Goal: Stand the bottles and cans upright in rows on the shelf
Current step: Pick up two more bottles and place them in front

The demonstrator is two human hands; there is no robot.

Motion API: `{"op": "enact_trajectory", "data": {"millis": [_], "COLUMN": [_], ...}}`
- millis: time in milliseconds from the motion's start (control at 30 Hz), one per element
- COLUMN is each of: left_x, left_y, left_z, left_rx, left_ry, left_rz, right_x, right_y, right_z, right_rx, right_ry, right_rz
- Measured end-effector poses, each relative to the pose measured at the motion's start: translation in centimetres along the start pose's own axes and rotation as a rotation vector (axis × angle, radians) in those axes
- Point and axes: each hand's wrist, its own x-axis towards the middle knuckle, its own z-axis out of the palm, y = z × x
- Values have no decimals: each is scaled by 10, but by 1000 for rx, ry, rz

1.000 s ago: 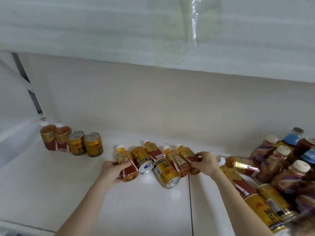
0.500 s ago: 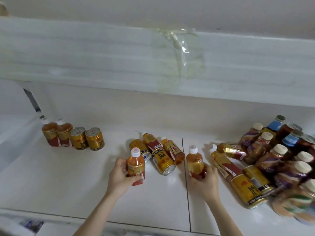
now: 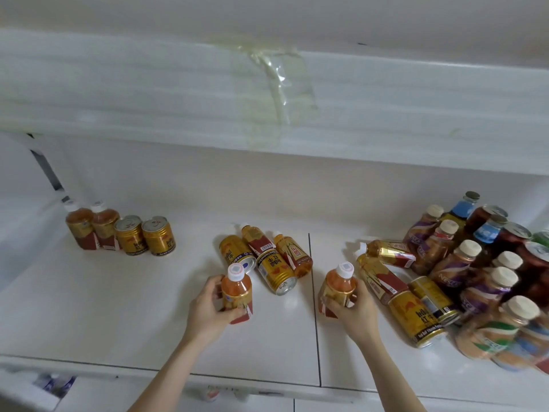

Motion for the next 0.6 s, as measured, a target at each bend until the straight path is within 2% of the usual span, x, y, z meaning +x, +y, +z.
{"op": "enact_trajectory", "data": {"millis": [300,600], "left_x": [-15,-4], "left_y": [-1,-24], "left_z": [-10,-88], "left_rx": [21,48], "left_ry": [-20,-93], "left_rz": [47,63], "right_x": [-41,-87], "right_y": [-25,-69], "right_z": [19,89], "right_rx": [-15,0], "right_ry": [-87,-75], "right_rz": [-56,-61]}}
